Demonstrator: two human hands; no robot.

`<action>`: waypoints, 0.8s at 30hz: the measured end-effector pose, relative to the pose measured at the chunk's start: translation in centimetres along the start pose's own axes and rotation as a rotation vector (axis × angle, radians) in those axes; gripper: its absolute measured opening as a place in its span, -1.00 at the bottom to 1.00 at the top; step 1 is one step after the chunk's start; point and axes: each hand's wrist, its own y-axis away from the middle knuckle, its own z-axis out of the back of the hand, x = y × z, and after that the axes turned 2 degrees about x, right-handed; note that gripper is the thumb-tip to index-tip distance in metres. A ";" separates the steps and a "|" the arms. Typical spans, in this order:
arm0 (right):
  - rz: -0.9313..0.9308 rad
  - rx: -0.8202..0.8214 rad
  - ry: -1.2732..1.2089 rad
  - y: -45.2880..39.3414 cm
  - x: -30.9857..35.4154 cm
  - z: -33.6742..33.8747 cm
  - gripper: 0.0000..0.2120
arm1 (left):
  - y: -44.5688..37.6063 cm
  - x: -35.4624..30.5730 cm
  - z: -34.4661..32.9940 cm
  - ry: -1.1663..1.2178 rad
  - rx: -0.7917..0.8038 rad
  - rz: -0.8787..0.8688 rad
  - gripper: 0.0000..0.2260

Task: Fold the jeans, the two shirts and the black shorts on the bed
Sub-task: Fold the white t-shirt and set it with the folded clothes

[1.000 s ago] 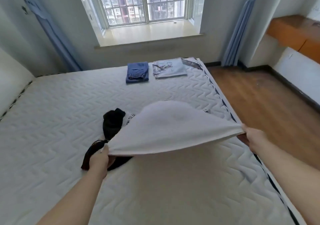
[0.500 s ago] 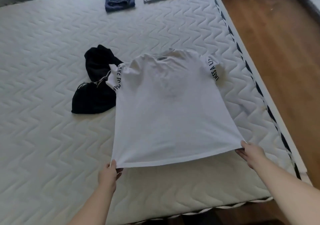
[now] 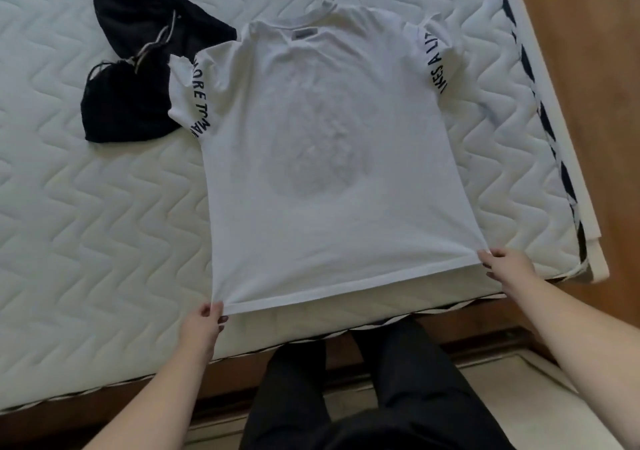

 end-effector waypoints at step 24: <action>-0.044 -0.098 0.283 1.9 -6.2 0.9 -0.72 | 0.4 7.7 -1.1 -0.574 -0.029 0.072 -0.72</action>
